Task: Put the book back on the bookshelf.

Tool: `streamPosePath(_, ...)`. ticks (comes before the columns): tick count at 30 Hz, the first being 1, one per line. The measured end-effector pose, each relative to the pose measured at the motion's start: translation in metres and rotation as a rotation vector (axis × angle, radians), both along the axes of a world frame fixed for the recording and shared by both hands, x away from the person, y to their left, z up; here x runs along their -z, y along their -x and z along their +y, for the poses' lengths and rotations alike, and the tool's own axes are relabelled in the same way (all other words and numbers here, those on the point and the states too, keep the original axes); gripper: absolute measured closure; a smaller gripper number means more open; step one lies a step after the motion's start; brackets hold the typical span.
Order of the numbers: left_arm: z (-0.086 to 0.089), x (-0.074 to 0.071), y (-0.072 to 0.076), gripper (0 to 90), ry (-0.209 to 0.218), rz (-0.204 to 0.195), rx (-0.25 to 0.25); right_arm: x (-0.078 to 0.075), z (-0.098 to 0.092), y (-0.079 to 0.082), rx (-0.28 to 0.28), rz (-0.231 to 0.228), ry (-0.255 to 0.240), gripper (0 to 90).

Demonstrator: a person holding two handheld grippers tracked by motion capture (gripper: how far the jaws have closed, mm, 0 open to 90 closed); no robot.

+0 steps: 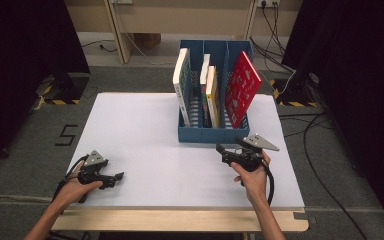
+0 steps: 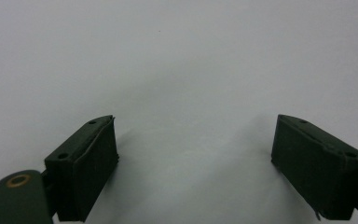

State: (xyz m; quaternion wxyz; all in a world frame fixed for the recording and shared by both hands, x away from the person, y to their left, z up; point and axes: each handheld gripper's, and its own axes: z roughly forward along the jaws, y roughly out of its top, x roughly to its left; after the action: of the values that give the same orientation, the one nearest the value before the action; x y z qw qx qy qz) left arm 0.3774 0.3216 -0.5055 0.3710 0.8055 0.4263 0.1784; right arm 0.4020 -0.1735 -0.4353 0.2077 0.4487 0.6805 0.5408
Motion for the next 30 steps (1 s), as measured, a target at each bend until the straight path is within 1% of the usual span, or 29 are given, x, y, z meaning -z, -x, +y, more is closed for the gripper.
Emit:
streamPosePath(1, 0.0, 0.0, 0.0, 13.2, 0.0, 0.0, 0.0, 0.001, 0.001, 0.002, -0.004, 0.002, 0.003, 18.4)
streamPosePath(2, 0.0, 0.0, 0.0, 13.1, 0.0, 0.0, 0.0, 0.001, 0.003, 0.004, -0.008, 0.015, -0.005, 18.5)
streamPosePath(4, 0.0, 0.0, 0.0, 13.1, 0.0, 0.0, 0.0, 0.003, 0.004, 0.006, -0.012, 0.007, 0.02, 18.7)
streamPosePath(8, 0.0, 0.0, 0.0, 13.2, 0.0, 0.0, 0.0, 0.005, 0.007, 0.012, -0.023, 0.015, 0.035, 18.8)
streamPosePath(13, 0.0, 0.0, 0.0, 13.1, 0.0, 0.0, 0.0, 0.009, 0.009, 0.018, -0.037, 0.017, 0.034, 18.9)
streamPosePath(14, 0.0, 0.0, 0.0, 13.1, 0.0, 0.0, 0.0, 0.01, 0.009, 0.02, -0.04, 0.027, 0.028, 18.9)
streamPosePath(18, 0.0, 0.0, 0.0, 13.1, 0.0, 0.0, 0.0, 0.013, 0.009, 0.023, -0.045, 0.043, 0.039, 17.4)
streamPosePath(19, 0.0, 0.0, 0.0, 13.1, 0.0, 0.0, 0.0, 0.014, 0.009, 0.024, -0.048, 0.039, 0.035, 17.5)
streamPosePath(22, 0.0, 0.0, 0.0, 13.2, 0.0, 0.0, 0.0, 0.016, 0.009, 0.027, -0.05, 0.049, 0.027, 17.5)
streamPosePath(24, 0.0, 0.0, 0.0, 13.2, 0.0, 0.0, 0.0, 0.018, 0.01, 0.029, -0.054, 0.052, 0.033, 17.5)
streamPosePath(25, 0.0, 0.0, 0.0, 13.1, 0.0, 0.0, 0.0, 0.019, 0.01, 0.031, -0.057, 0.061, 0.03, 17.5)
streamPosePath(26, 0.0, 0.0, 0.0, 13.1, 0.0, 0.0, 0.0, 0.02, 0.011, 0.031, -0.059, 0.055, 0.036, 17.5)
streamPosePath(30, 0.0, 0.0, 0.0, 13.2, 0.0, 0.0, 0.0, 0.021, 0.012, 0.035, -0.069, 0.064, 0.047, 17.4)
